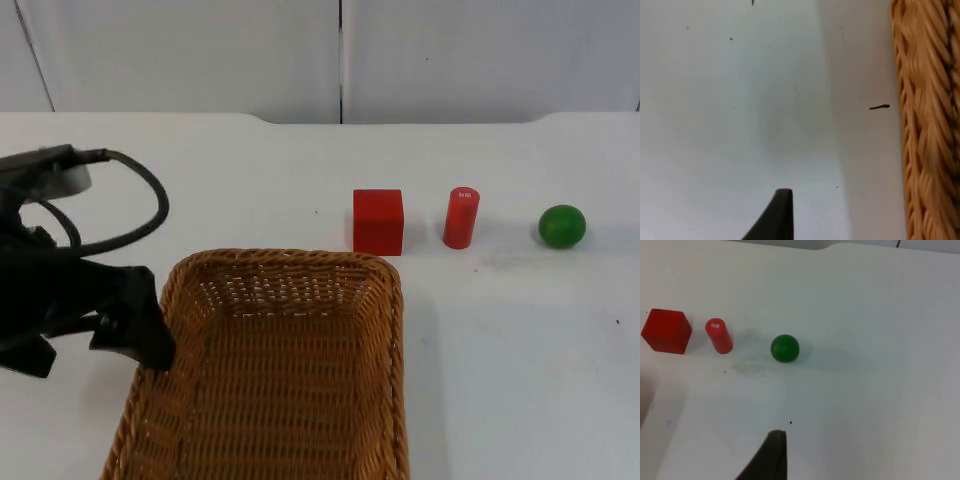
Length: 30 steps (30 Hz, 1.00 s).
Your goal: Pick up the basket with the left hand and place the object to the left of the red cylinder into the basket with the right hand.
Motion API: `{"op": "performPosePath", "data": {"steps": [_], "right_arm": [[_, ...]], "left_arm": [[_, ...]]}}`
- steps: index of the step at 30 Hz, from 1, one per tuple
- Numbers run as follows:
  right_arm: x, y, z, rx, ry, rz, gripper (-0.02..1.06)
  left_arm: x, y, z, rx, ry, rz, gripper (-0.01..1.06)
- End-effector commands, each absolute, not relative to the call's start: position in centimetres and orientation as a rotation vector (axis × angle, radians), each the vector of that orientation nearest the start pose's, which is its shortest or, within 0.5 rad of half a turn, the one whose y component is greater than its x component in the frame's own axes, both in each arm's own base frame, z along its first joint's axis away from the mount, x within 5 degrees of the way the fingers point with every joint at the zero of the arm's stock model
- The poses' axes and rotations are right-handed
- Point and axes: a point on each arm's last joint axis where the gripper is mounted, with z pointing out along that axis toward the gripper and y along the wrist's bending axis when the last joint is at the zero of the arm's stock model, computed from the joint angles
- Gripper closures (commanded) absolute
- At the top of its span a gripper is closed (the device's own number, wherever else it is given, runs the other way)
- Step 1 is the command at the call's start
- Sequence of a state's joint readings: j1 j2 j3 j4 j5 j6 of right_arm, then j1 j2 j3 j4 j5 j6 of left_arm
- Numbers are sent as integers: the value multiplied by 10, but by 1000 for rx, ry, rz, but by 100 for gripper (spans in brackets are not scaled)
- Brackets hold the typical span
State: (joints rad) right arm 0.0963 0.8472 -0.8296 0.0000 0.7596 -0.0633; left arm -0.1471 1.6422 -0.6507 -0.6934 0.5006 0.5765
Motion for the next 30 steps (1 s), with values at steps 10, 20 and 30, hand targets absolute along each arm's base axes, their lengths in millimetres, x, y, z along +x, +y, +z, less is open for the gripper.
{"op": "performPosePath", "data": {"steps": [10, 20, 30], "right_arm": [[160, 15, 342, -183, 2238, 11, -1], [160, 15, 342, -184, 2240, 11, -1], [160, 15, 342, -184, 2240, 11, -1]], "left_arm": [[245, -91, 117, 269, 2852, -450, 0], [242, -100, 90, 276, 2923, -416, 0], [243, -100, 84, 266, 2922, -389, 13]]}}
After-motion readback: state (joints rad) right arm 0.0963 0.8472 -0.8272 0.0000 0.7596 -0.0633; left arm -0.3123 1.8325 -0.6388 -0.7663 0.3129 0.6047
